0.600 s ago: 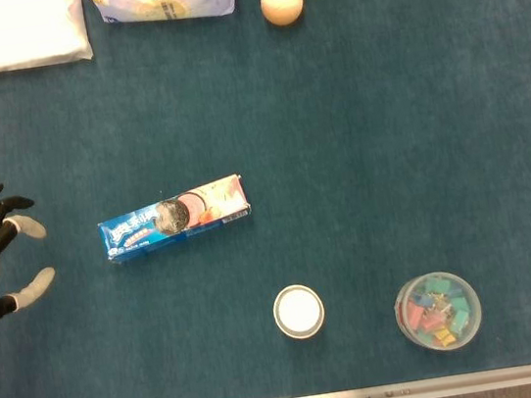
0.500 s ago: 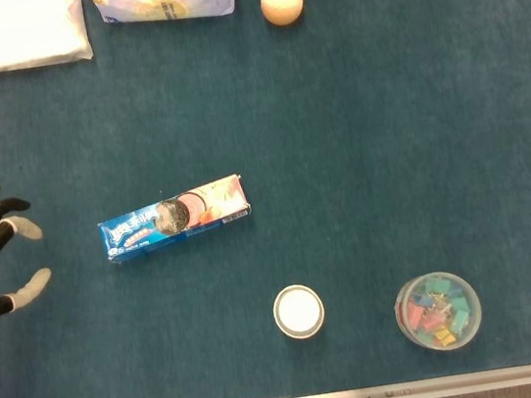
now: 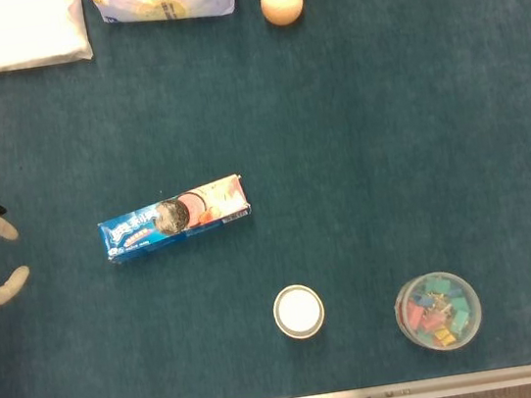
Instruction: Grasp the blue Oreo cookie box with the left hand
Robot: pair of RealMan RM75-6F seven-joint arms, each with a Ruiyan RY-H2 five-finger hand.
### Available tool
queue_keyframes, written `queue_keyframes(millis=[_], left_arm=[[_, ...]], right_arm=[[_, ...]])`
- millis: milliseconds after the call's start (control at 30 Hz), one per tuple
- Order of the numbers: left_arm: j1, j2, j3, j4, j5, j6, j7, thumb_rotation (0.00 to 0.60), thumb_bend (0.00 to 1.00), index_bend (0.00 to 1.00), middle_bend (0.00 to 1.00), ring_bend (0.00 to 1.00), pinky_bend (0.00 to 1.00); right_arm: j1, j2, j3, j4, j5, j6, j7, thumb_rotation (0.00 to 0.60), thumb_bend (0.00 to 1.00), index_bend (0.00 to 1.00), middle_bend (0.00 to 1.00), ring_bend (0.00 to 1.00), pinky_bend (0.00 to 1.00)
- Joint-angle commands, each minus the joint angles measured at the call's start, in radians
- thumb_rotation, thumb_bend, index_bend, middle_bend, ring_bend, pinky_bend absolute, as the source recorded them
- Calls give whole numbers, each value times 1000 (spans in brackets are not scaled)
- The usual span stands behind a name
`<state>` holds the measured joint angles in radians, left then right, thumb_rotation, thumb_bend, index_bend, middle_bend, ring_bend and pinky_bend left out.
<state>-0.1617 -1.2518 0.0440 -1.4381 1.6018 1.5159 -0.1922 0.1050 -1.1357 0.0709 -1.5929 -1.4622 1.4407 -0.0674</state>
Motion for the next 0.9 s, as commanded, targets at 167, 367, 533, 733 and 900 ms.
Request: queue_keyframes(millis=[167, 367, 533, 733, 900], left_arm=[[1, -1, -2, 1, 4, -11, 15, 600, 167, 482, 343, 161, 228], [5, 1, -6, -1, 7, -6, 18, 600, 166, 482, 343, 162, 229], [7, 1, -8, -1, 10, -9, 20, 600, 166, 482, 344, 161, 229], [8, -1, -9, 3, 11, -12, 26, 600, 166, 482, 344, 161, 229], [12, 1, -11, -1, 13, -9, 27, 600, 167, 483, 345, 161, 230]], right_arm=[[-6, 6, -2, -11, -6, 7, -3, 600, 0, 564, 489, 297, 347], [-5, 4, -4, -12, -8, 6, -9, 600, 0, 563, 489, 297, 347], [-5, 3, -6, -15, -10, 4, -12, 600, 0, 564, 489, 297, 347], [-6, 4, -4, -16, -10, 6, -10, 600, 0, 564, 489, 297, 347], [-3, 2, -5, -13, -7, -4, -12, 600, 0, 564, 489, 297, 347]])
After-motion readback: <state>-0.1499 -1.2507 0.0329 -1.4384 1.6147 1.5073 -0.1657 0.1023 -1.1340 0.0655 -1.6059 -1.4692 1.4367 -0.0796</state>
